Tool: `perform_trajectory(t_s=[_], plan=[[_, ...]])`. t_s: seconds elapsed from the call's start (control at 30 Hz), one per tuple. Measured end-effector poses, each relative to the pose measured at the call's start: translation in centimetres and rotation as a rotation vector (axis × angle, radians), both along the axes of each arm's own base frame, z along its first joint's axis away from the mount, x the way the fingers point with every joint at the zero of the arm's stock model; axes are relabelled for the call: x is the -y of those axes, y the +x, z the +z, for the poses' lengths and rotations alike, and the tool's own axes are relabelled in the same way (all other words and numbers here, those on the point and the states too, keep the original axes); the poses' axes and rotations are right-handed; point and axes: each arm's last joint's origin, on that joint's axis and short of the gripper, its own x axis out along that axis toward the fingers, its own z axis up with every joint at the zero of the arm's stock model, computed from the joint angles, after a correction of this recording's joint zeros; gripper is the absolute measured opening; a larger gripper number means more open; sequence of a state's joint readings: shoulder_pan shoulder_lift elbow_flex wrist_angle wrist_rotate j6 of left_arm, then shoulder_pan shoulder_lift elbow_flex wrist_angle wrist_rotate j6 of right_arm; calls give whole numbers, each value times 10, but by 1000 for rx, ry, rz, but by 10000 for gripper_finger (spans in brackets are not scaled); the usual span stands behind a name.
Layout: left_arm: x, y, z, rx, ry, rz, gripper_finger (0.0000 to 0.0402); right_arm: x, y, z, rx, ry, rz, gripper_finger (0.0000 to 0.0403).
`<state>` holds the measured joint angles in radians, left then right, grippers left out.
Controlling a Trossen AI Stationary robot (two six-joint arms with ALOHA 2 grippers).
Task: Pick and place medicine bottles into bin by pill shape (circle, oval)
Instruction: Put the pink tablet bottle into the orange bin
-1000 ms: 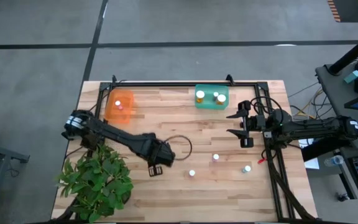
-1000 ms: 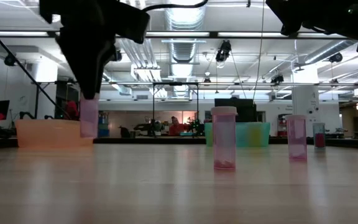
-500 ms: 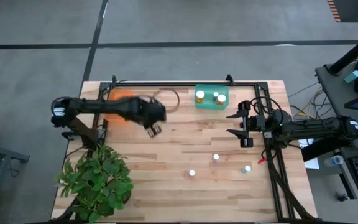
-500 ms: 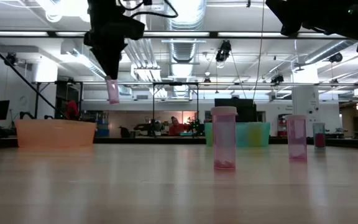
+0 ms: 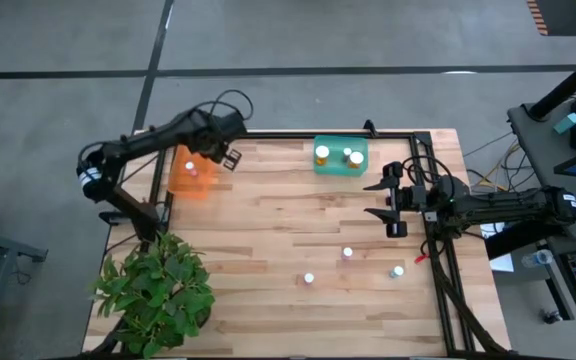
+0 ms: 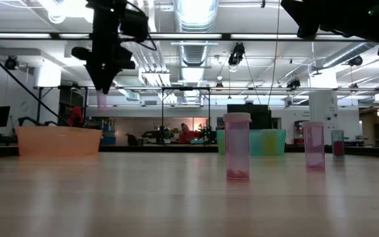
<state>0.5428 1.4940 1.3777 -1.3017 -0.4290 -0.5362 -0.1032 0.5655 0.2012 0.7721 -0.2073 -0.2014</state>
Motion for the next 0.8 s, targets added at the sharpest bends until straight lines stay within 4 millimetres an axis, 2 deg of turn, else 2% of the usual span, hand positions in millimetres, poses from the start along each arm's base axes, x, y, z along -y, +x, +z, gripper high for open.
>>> perform_trajectory(t_s=[0.27,0.53,0.8], plan=[[-22,-19,-13,-27,-19,119,93,0,0,-1,-8,1,0,226],[-32,-29,-37,-37,-40,169,93,0,0,-1,-12,1,0,226],[-38,-36,-42,-36,-45,226,93,0,0,-1,-11,0,0,226]])
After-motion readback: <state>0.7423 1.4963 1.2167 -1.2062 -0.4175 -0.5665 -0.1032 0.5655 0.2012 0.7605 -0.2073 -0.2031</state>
